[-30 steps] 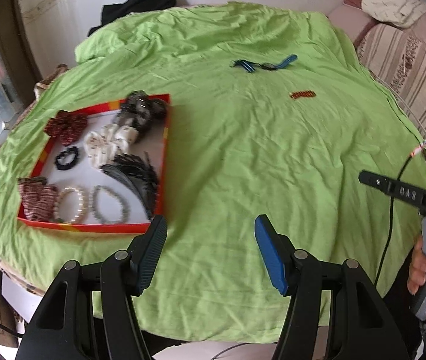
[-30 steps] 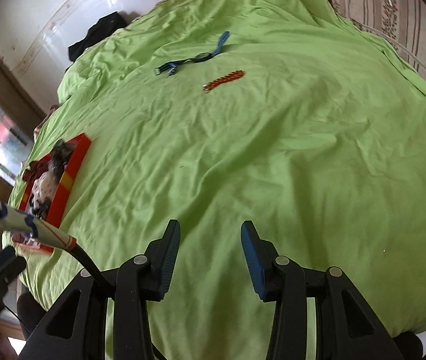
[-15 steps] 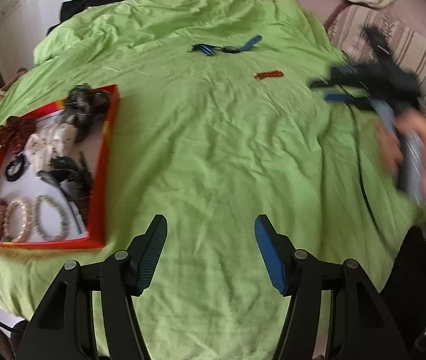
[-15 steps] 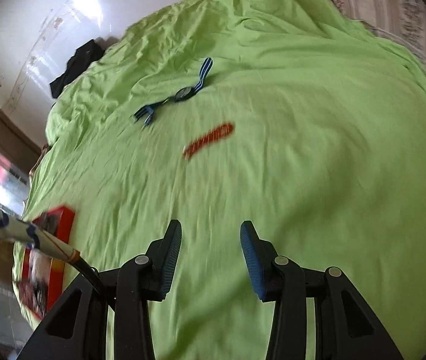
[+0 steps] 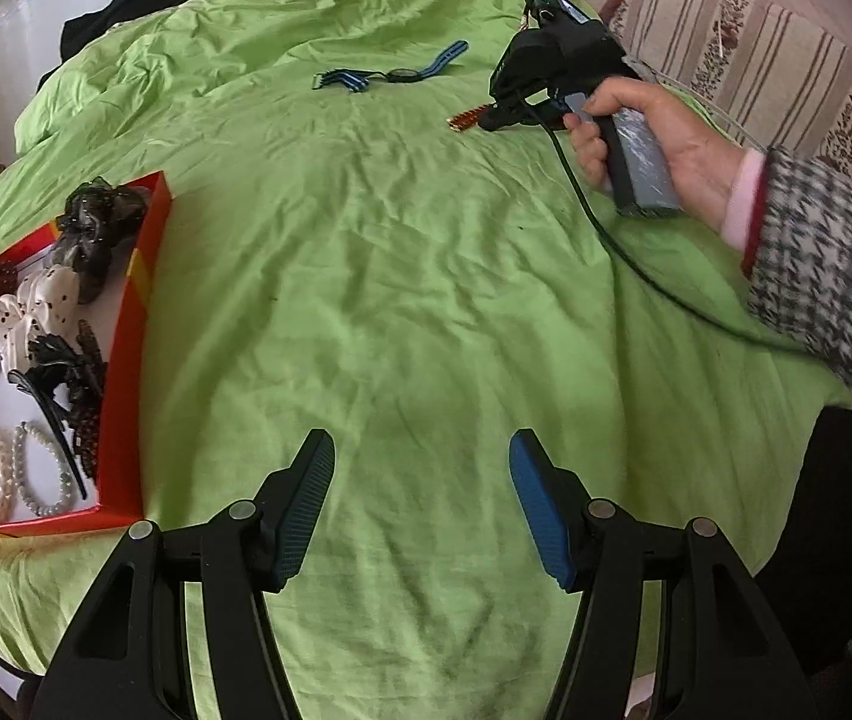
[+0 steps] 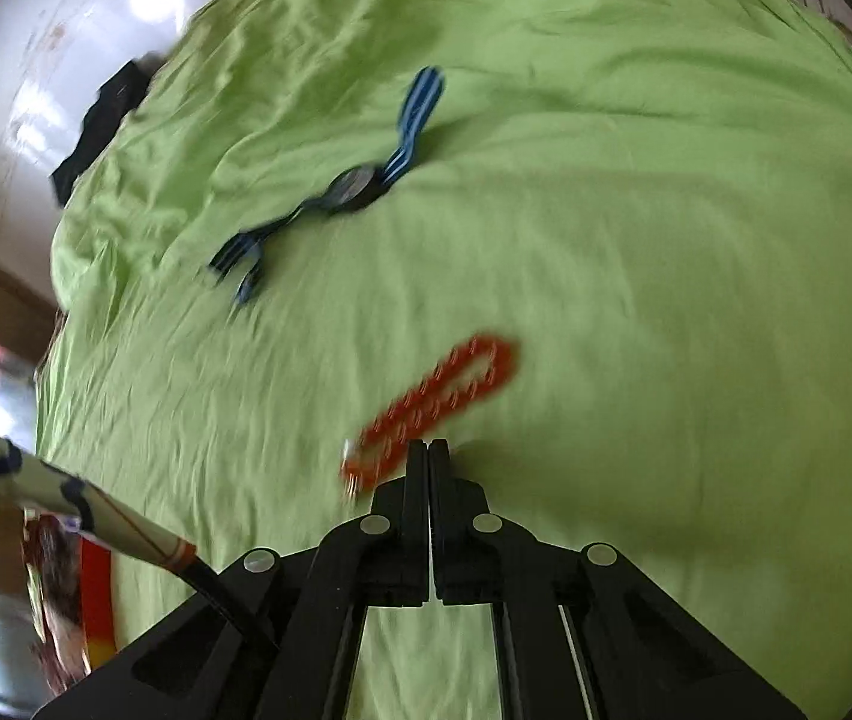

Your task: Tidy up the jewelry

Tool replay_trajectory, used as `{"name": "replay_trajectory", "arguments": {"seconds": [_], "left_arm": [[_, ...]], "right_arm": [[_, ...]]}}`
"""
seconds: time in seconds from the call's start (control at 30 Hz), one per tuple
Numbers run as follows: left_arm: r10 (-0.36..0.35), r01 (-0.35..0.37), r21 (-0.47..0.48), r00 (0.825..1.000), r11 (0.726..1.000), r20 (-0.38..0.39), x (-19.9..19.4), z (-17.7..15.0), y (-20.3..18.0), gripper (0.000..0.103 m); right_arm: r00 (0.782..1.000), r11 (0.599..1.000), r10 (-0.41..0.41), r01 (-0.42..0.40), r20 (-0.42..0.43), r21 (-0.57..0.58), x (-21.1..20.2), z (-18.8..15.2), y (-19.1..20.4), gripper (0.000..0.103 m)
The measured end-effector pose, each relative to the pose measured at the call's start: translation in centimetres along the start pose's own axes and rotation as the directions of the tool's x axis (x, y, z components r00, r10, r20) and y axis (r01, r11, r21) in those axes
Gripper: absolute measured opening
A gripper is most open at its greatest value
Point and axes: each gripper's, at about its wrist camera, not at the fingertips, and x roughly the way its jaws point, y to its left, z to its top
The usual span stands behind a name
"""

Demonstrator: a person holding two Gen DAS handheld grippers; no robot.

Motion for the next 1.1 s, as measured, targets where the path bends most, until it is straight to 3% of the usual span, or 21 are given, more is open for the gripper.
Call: {"name": "replay_trajectory", "arguments": {"seconds": [0.23,0.33,0.37,0.43,0.47,0.5,0.73,0.77,0.8,0.83,0.93,1.0,1.1], "left_arm": [[-0.008,0.008,0.020,1.000,1.000,0.022,-1.3,-0.5,-1.3,0.060],[-0.016,0.015,0.025,0.999,1.000,0.028,-1.8,-0.6,-2.0,0.060],[-0.018,0.017,0.032,0.999,0.999,0.030,-2.0,-0.7,-2.3,0.060],[-0.015,0.013,0.054,0.999,0.998,0.033,-2.2,-0.8,-3.0,0.060],[-0.011,0.008,0.067,0.999,0.998,0.035,-2.3,-0.9,-3.2,0.060],[-0.008,0.005,0.079,0.999,0.997,0.038,-2.4,-1.0,-3.5,0.060],[-0.008,0.004,0.116,0.999,0.993,0.032,-1.6,-1.0,-3.4,0.060],[-0.008,0.004,0.115,1.000,0.993,0.030,-1.5,-0.9,-3.3,0.060],[-0.005,0.002,0.114,1.000,0.994,0.027,-1.4,-0.9,-3.1,0.060],[-0.002,0.000,0.112,1.000,0.994,0.024,-1.3,-0.9,-3.0,0.060],[-0.004,0.002,0.101,1.000,0.995,0.023,-1.2,-0.9,-2.8,0.060],[-0.011,0.008,0.099,1.000,0.995,0.028,-1.4,-1.0,-2.8,0.060],[-0.025,0.022,0.101,0.999,0.995,0.037,-2.0,-1.4,-3.2,0.060]], "right_arm": [[1.000,0.999,0.010,-0.011,-0.026,-0.044,-4.6,-5.6,-1.5,0.001],[1.000,0.999,-0.007,0.007,-0.006,-0.037,-5.5,-5.5,-1.9,0.005],[1.000,1.000,-0.007,0.007,0.000,-0.023,-5.5,-5.0,-1.9,0.011],[1.000,1.000,-0.009,0.010,0.022,-0.011,-5.1,-3.9,-1.4,0.032],[0.999,1.000,-0.019,0.019,0.031,-0.011,-4.8,-3.4,-1.1,0.048],[0.998,0.999,-0.034,0.035,0.043,-0.012,-4.2,-2.7,-0.7,0.053],[0.995,0.996,-0.092,0.091,0.043,0.024,1.5,2.3,1.8,0.055],[0.993,0.994,-0.110,0.109,0.048,0.021,2.1,2.8,2.2,0.052],[0.990,0.992,-0.129,0.129,0.049,0.010,2.5,3.0,2.6,0.027],[0.988,0.989,-0.150,0.150,0.039,-0.012,2.9,2.9,3.0,0.016],[0.992,0.991,-0.121,0.122,0.018,-0.049,2.5,1.7,3.4,0.015],[0.995,0.992,-0.104,0.104,0.003,-0.074,1.2,0.2,3.1,0.001],[0.998,0.998,-0.048,0.047,-0.035,-0.040,-1.6,-2.9,1.3,0.001]]}}
